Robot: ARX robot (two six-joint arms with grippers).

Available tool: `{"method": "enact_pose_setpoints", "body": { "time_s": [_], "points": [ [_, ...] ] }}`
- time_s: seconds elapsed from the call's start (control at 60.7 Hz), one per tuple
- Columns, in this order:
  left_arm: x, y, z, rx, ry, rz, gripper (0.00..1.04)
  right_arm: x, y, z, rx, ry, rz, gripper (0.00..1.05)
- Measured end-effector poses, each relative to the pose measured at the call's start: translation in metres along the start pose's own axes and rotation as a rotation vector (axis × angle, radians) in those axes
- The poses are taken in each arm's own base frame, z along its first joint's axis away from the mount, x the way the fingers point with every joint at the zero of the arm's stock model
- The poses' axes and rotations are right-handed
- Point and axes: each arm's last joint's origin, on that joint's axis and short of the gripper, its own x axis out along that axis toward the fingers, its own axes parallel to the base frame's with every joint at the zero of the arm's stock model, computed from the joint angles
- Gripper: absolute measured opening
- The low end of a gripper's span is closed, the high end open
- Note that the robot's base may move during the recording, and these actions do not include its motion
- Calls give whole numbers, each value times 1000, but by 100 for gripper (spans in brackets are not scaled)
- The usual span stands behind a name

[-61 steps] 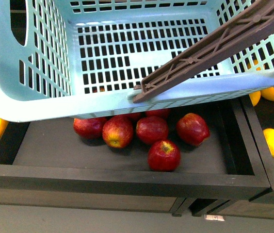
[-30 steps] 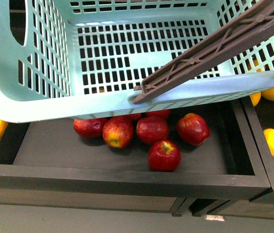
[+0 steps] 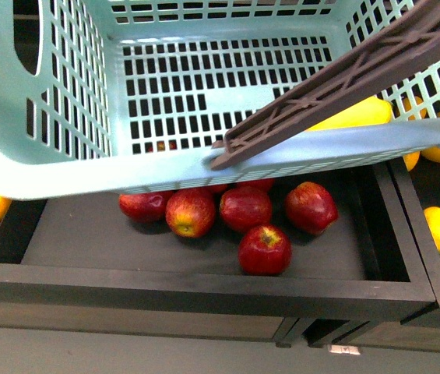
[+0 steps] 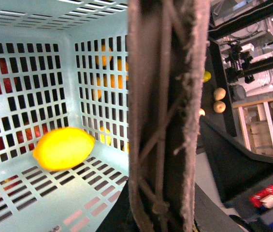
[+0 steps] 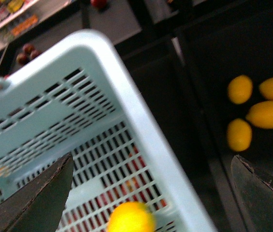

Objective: Pick lemon and mango into basket

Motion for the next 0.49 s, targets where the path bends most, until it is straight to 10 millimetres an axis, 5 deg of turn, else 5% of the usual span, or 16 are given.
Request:
{"method": "enact_pose_setpoints", "body": {
  "time_s": [0.148, 0.296, 0.494],
  "points": [
    [0, 0, 0, -2, -7, 7, 6, -18, -12, 7, -13, -99, -7, 93],
    [0, 0, 0, -5, 2, -2, 6, -29, -34, -22, -325, -305, 70, 64],
    [0, 0, 0, -3, -1, 1, 6, -45, -48, -52, -418, -317, 58, 31]
  ]
}}
